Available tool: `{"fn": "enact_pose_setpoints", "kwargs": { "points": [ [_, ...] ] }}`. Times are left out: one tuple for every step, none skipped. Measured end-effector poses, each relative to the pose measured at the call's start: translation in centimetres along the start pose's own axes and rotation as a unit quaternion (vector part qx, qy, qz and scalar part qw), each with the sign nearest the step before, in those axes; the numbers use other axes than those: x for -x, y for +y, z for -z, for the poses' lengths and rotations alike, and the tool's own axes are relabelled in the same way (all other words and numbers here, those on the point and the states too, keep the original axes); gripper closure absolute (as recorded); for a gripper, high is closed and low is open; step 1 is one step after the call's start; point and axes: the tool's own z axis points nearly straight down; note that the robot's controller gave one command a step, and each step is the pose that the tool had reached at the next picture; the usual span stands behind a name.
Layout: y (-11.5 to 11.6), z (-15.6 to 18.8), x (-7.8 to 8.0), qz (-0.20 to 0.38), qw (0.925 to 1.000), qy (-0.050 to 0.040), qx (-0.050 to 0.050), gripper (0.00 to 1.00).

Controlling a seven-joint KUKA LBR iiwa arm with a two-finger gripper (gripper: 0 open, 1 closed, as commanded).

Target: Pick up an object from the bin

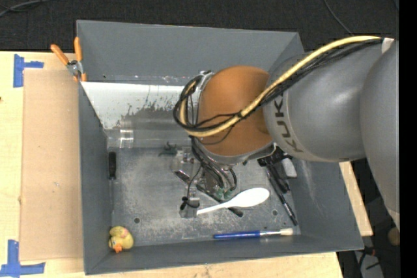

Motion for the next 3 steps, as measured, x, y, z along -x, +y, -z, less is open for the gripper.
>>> {"fn": "enact_pose_setpoints", "kwargs": {
  "points": [
    [-0.1,0.3,0.2,-0.002,1.0,-0.0032,0.0,0.0],
    [-7.6,-8.6,2.7,0.024,0.9997,-0.0041,0.001,0.0],
    [-9.1,-5.8,0.0,0.02,0.9998,-0.004,0.002,0.0]
  ]
}}
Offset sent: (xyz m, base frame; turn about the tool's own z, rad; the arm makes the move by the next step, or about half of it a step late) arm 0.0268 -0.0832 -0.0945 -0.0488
